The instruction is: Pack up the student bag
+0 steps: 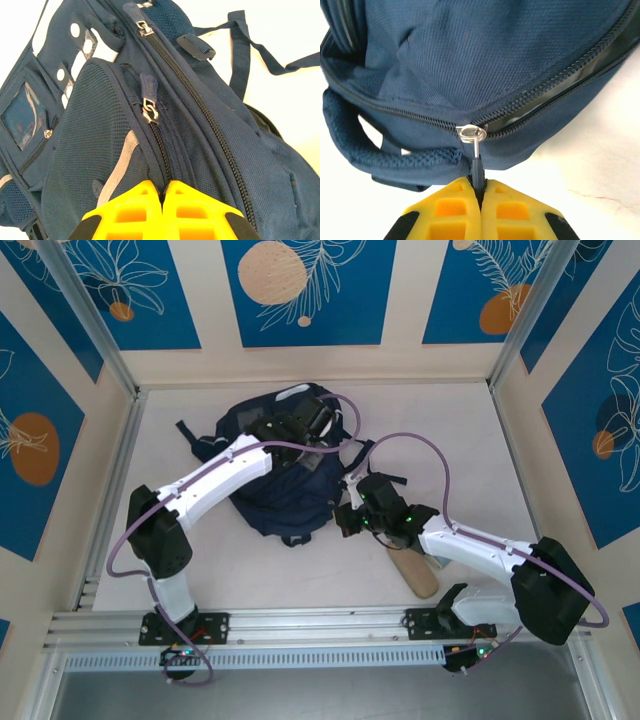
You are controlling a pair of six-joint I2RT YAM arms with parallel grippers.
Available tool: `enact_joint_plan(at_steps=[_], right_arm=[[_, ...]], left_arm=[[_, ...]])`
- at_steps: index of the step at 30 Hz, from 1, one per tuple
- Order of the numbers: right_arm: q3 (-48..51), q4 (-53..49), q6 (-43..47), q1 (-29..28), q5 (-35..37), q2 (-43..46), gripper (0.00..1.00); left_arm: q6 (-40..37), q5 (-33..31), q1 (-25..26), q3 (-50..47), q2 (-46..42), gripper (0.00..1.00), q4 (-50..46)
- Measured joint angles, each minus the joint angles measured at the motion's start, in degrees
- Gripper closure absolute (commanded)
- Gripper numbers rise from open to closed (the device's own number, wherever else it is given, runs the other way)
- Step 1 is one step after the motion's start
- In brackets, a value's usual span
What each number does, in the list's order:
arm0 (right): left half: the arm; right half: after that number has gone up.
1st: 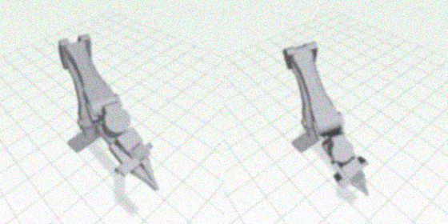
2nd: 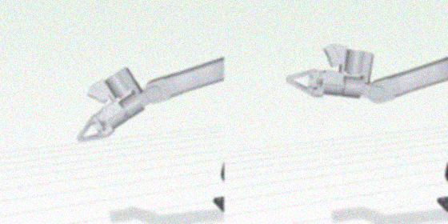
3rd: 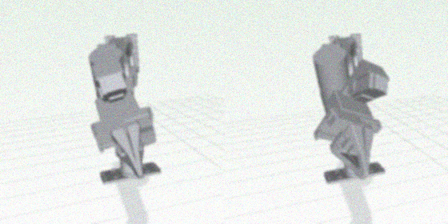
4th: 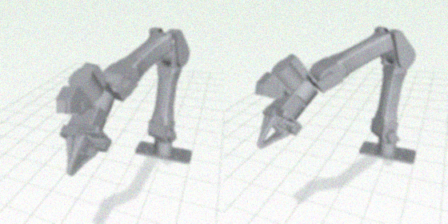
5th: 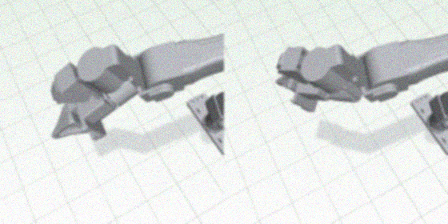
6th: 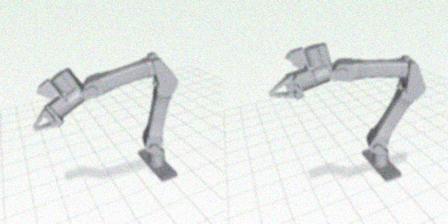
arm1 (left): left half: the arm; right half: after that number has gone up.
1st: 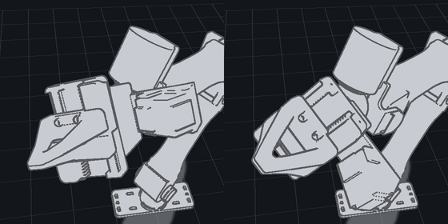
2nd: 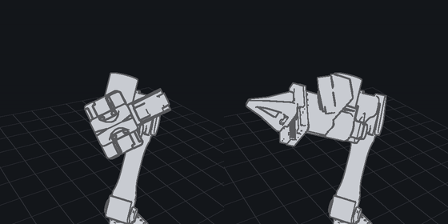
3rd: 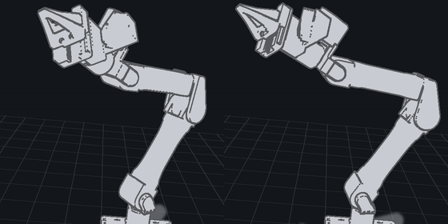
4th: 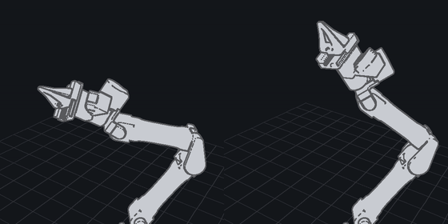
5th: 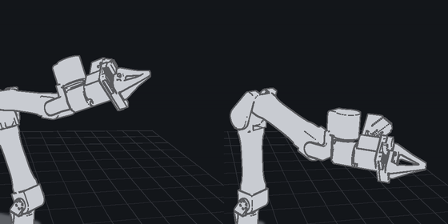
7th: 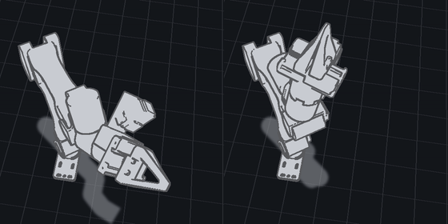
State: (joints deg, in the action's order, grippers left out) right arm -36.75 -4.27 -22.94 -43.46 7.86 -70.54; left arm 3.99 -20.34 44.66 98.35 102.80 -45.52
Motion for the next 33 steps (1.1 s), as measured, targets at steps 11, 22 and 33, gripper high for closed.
enact_joint_plan(at_steps=[11,22,33], right_arm=[[2.47,0.92,0.81,0.11,-0.11,3.89,1.0],[3.1,-0.57,-1.03,8.5,-0.61,5.33,1.0],[-1.31,-0.02,1.86,13.55,-9.94,-1.88,1.0]], left_arm=[[1.03,0.72,-0.2,-0.92,-0.02,1.0,0.42],[-1.66,5.05,-0.59,-7.65,-3.39,1.0,6.03],[-4.22,9.88,-1.77,-11.1,-6.38,1.0,7.02]])
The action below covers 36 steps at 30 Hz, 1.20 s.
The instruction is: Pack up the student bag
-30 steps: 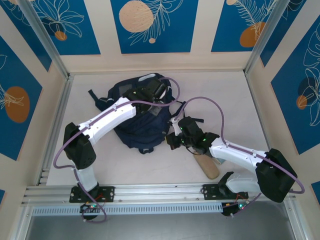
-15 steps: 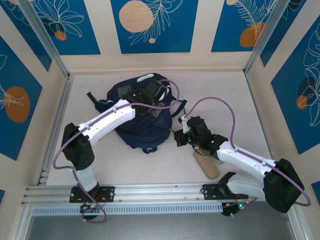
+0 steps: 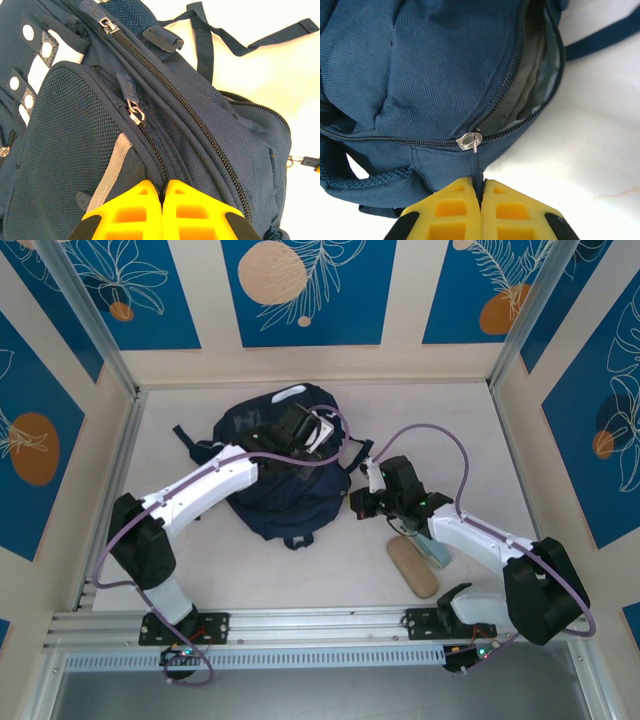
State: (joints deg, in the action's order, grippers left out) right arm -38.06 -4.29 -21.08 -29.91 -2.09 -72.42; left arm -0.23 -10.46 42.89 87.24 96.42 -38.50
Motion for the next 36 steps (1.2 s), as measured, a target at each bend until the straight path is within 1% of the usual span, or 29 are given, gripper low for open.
enact_joint_plan(at_steps=[3,4,5,8,9,10,12,14,16,20,24,27,30,32,36], right_arm=[[-0.13,0.39,1.92,0.2,-2.1,-0.26,1.0],[-0.13,0.42,2.45,0.28,-2.89,-0.24,1.0],[-0.13,0.39,2.89,0.33,-3.61,-0.15,1.0],[-0.04,0.35,3.41,0.37,-6.05,0.68,1.0],[0.0,0.37,3.39,0.37,-6.6,1.14,1.0],[0.04,0.37,3.37,0.37,-6.95,1.55,1.0],[0.26,0.46,3.08,0.37,-7.21,2.29,1.0],[0.48,0.5,2.75,0.26,-7.45,2.47,1.0],[0.59,0.74,2.47,-0.15,-7.69,2.47,1.0],[0.59,1.25,2.05,-0.92,-8.28,2.86,1.0],[0.59,1.27,2.03,-1.49,-9.11,4.07,1.0],[0.59,1.22,2.03,-1.64,-9.57,4.72,1.0],[0.59,1.2,1.79,-1.64,-9.97,5.01,1.0],[0.59,1.2,1.6,-1.64,-9.99,5.09,1.0],[0.59,1.03,1.6,-1.75,-9.92,5.14,1.0]], left_arm=[[0.02,-0.11,-0.04,0.0,0.0,1.0,-0.35],[0.09,-0.24,-0.04,0.0,0.0,0.99,-0.52],[0.2,-0.39,-0.04,0.0,0.0,0.9,-0.76],[1.31,-1.2,-0.09,0.02,0.0,0.59,-1.73],[1.79,-1.57,-0.09,0.02,-0.17,0.5,-2.27],[2.29,-1.81,-0.11,0.0,-0.37,0.45,-2.86],[3.69,-2.1,-0.28,-0.92,-1.75,0.41,-3.54],[4.57,-1.7,-0.48,-2.97,-4.26,0.39,-3.78],[4.61,0.11,-0.68,-6.1,-7.45,0.39,-3.41],[4.09,7.54,-0.76,-13.66,-13.46,0.39,-1.38],[3.04,14.36,-0.42,-18.6,-14.73,0.41,0.04],[2.62,17.27,0.44,-20.46,-14.58,0.42,0.83],[2.69,18.45,1.36,-20.68,-13.7,0.46,2.05],[2.73,18.58,1.79,-20.68,-12.5,0.53,2.95],[2.84,17.62,2.14,-20.68,-9.4,0.61,3.67]])
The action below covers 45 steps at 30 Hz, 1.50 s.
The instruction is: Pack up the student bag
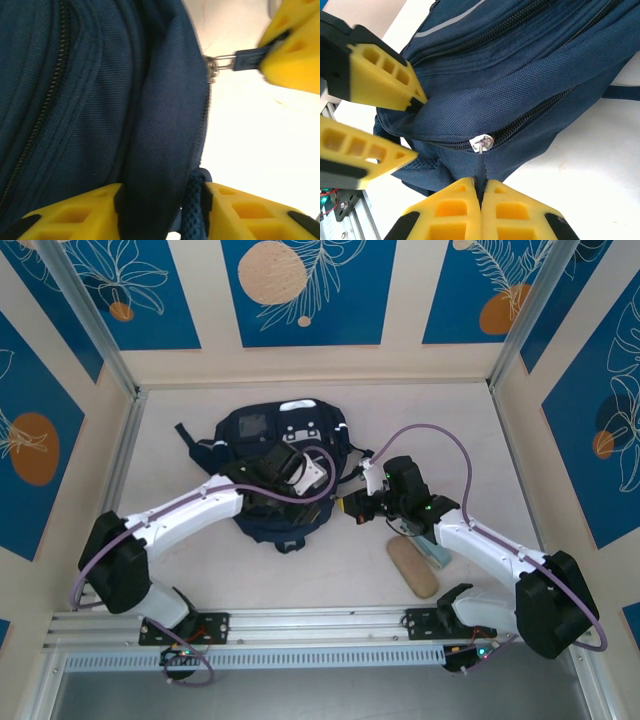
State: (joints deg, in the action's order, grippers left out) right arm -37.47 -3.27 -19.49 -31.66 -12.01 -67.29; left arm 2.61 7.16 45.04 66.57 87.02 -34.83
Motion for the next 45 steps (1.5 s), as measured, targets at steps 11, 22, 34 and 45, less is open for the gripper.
enact_joint_plan(at_steps=[11,22,34,45], right_arm=[[-0.02,-1.31,-0.74,0.42,6.6,-0.02,1.0],[-5.35,-2.38,-4.39,2.58,15.21,-8.04,1.0],[-15.98,-2.29,-6.97,6.34,15.63,-24.52,1.0],[-13.86,-7.32,-6.62,10.47,8.48,-19.32,0.31]], left_arm=[[-0.9,-3.96,0.63,0.0,0.52,1.0,1.01],[-1.75,-6.8,0.63,-2.1,-4.02,1.0,0.28],[-2.56,-7.02,0.61,-5.09,-7.39,0.92,-0.48],[3.54,-7.74,0.5,-4.52,-11.15,0.25,-0.66]])
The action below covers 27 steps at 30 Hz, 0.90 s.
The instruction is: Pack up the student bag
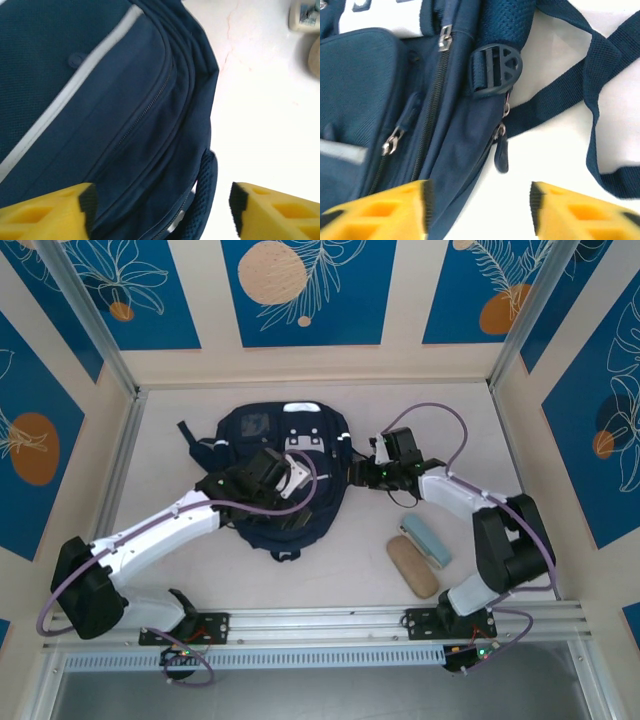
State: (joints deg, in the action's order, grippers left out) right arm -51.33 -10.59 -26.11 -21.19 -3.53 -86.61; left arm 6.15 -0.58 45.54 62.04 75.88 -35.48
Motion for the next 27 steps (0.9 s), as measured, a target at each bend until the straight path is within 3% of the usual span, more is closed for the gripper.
enact_joint_plan(at_steps=[7,15,27], right_arm=[[1.57,-3.67,-2.21,0.0,0.17,8.35,0.18],[1.53,-8.24,-4.96,1.14,1.01,11.32,0.17],[3.48,-10.58,-9.16,4.85,0.68,14.21,0.17]], left_arm=[[0.87,-3.43,-0.02,8.85,8.07,0.28,-0.79],[0.81,-4.74,0.09,20.44,24.68,0.3,-2.99],[-0.31,-9.11,1.22,28.7,34.73,0.33,-9.6]])
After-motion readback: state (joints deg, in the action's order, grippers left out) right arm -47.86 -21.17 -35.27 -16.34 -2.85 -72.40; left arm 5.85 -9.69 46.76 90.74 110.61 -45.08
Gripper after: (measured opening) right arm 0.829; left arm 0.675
